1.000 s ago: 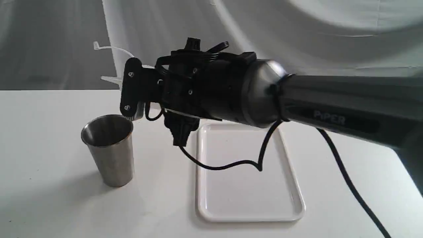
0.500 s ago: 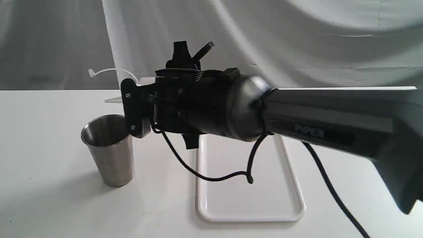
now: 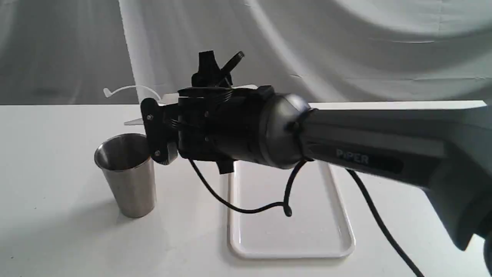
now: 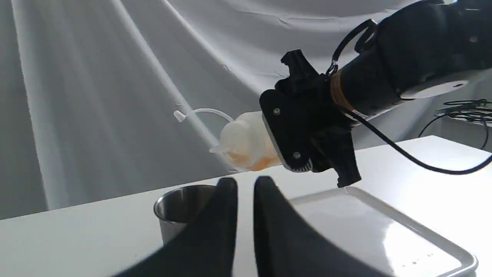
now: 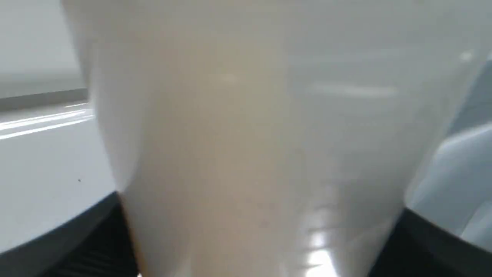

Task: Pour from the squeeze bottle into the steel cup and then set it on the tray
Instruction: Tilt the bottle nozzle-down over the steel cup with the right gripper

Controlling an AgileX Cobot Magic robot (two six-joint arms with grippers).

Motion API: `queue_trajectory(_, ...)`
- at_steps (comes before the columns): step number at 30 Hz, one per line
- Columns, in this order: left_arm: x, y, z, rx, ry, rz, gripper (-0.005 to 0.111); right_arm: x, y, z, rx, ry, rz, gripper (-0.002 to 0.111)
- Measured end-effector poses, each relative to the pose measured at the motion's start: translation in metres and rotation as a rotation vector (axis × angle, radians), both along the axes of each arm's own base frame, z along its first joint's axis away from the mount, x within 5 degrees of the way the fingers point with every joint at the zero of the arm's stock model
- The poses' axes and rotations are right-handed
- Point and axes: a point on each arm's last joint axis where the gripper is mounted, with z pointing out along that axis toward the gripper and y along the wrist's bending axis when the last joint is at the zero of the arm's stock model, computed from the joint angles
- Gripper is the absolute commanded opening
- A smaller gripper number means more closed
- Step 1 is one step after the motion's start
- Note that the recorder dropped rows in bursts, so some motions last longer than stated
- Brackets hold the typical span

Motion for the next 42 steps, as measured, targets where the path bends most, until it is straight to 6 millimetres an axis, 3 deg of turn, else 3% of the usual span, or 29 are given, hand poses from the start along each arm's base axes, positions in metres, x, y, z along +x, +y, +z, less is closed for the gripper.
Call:
queue_trajectory(20,0.0,0.0,0.0,0.0,0.0,0.0,0.008,0.003,0.005,0.004,-0.037,-0.055,0.083,0.0)
queue_trajectory(28,0.0,0.0,0.0,0.0,0.0,0.0,0.008,0.007,0.008,-0.011,-0.086,-0.053,0.106,0.0)
queue_trajectory(42,0.0,0.0,0.0,0.0,0.0,0.0,0.008,0.013,0.007,-0.016,-0.253,-0.132,0.135,0.0)
